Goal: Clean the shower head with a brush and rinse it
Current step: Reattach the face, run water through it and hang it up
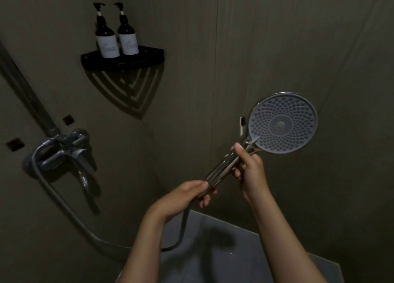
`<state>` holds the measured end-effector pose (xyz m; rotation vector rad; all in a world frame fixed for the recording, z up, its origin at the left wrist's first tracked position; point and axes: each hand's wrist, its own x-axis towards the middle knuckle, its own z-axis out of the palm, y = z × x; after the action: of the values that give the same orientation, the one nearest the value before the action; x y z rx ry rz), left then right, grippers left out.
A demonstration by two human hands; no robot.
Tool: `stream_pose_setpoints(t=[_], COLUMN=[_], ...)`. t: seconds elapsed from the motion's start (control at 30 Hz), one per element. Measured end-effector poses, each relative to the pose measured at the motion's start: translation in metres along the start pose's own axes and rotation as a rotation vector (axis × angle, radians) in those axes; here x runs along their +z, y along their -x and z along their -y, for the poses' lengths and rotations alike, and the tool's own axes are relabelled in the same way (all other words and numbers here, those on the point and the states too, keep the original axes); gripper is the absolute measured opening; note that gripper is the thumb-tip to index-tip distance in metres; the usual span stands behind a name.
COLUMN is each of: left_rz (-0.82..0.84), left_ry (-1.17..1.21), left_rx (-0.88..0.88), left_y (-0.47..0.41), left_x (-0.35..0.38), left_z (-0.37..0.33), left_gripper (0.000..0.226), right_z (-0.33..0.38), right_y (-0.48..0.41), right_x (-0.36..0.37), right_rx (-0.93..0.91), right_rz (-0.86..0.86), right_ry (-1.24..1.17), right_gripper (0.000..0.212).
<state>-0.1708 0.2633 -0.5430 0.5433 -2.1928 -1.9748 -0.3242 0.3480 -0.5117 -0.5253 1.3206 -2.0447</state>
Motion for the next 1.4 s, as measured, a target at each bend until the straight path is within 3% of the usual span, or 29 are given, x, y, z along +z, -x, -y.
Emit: stream_pose_setpoints(t=[0.1,0.27,0.43,0.53,0.57,0.63,0.73,0.83,0.93,1.03,1.2,1.3,1.4], left_rz=[0.005,-0.192,-0.501,-0.624,-0.649,-0.616,-0.354,-0.211,-0.088,-0.049,-0.203,-0.294,-0.450], left_ry=[-0.013,-0.141,-0.733,-0.979,-0.998,-0.914,-0.475,-0.154,-0.077,-0.084,-0.252,-0.504,-0.909], left_rx=[0.030,0.090,0.158,0.156,0.172,0.190,0.125,0.106,0.032,-0.016,0.060,0.058,0.091], left_y=[0.001,-0.005,-0.010,-0.014,-0.015,-0.015,-0.016,-0.013,-0.008,-0.006,-0.011,-0.013,-0.013], left_x=[0.001,0.011,0.027,0.038,0.039,0.038,0.028,0.020,0.014,0.009,0.025,0.033,0.041], left_z=[0.001,-0.001,0.001,0.003,0.003,0.006,0.006,0.000,-0.005,-0.002,0.000,-0.003,-0.010], left_gripper=[0.030,0.022,0.020,0.053,0.053,0.033,0.008,0.018,0.026,0.029,0.034,0.028,0.026], right_z=[0.001,0.004,0.005,0.007,0.007,0.007,0.005,0.007,0.008,0.007,0.008,0.007,0.007], right_y=[0.001,0.001,-0.002,-0.003,-0.003,-0.002,-0.001,0.000,0.000,0.000,-0.002,-0.005,-0.006], right_x=[0.001,0.004,0.005,0.003,0.002,0.000,-0.002,-0.002,-0.002,-0.003,0.001,-0.003,-0.005], right_rx=[-0.009,-0.015,0.017,0.026,0.024,0.022,0.016,-0.003,-0.007,-0.028,-0.044,-0.059,-0.043], right_rz=[0.023,-0.096,-0.304,-0.372,-0.379,-0.376,-0.324,-0.213,-0.116,-0.069,-0.191,-0.271,-0.303], right_ry=[-0.013,-0.011,-0.025,-0.047,-0.051,-0.038,0.013,0.041,0.062,0.101,0.074,0.098,0.097], right_gripper=[0.017,0.018,0.018,0.015,0.014,0.013,0.014,0.019,0.018,0.019,0.014,0.014,0.014])
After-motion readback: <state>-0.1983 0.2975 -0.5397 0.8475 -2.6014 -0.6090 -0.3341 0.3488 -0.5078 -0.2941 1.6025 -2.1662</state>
